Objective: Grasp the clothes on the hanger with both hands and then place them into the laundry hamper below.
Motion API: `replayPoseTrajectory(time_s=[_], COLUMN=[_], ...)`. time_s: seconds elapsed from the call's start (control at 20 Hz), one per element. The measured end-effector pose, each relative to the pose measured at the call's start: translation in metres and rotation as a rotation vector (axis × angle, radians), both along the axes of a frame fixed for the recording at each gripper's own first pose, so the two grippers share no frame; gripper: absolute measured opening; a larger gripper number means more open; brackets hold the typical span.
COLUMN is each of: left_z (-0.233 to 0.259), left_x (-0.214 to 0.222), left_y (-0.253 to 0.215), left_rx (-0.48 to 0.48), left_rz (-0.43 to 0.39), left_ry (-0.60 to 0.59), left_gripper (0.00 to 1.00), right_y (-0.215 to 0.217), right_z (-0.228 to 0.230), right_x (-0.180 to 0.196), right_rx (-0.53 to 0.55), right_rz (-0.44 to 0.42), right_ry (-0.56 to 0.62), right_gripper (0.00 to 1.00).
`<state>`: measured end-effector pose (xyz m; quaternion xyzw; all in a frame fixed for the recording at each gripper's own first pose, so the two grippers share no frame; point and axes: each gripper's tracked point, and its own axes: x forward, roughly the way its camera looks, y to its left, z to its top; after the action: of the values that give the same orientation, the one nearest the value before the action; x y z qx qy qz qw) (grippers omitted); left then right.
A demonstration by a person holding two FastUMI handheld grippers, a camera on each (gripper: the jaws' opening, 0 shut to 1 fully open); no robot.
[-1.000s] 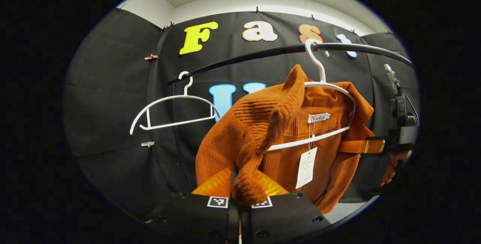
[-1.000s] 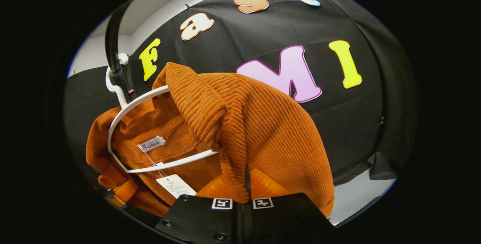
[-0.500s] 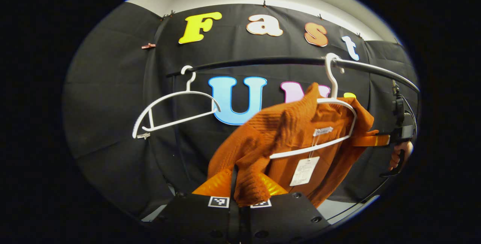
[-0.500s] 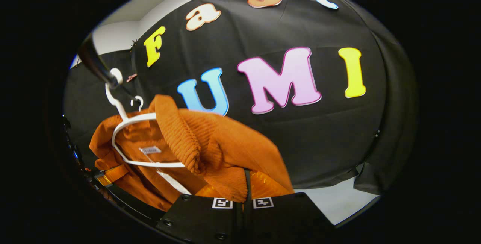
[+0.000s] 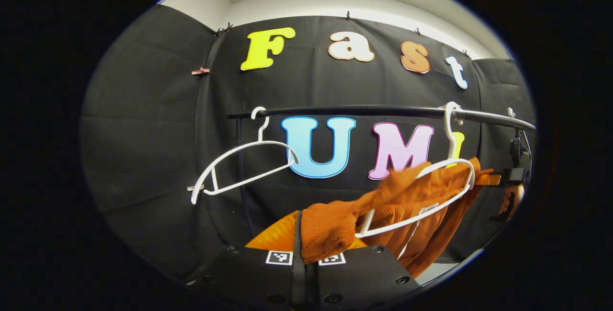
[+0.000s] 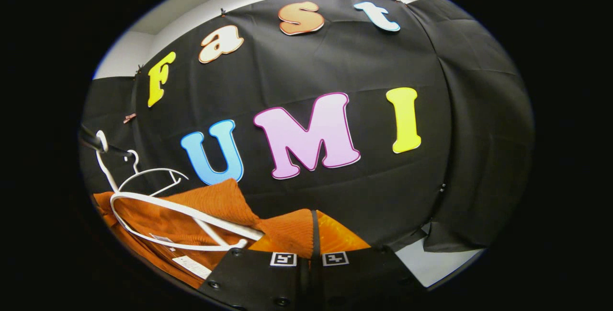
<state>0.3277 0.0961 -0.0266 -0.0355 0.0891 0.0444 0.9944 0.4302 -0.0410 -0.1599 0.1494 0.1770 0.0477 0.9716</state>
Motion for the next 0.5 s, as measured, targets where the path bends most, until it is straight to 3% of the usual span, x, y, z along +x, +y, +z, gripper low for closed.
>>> replayPoseTrajectory(time_s=[0.2,0.5], left_z=[-0.036,-0.093], left_x=[-0.006,-0.029], left_y=[0.003,0.007], left_rx=[0.009,-0.009], left_rz=[0.009,0.025], left_ry=[0.067,0.166], left_gripper=[0.07,0.07], right_y=[0.006,0.027], right_z=[-0.042,-0.092], right_x=[-0.015,-0.056], right_rx=[-0.045,-0.015], right_rz=[0.025,0.087], right_ry=[0.063,0.156], right_gripper=[0.05,0.05])
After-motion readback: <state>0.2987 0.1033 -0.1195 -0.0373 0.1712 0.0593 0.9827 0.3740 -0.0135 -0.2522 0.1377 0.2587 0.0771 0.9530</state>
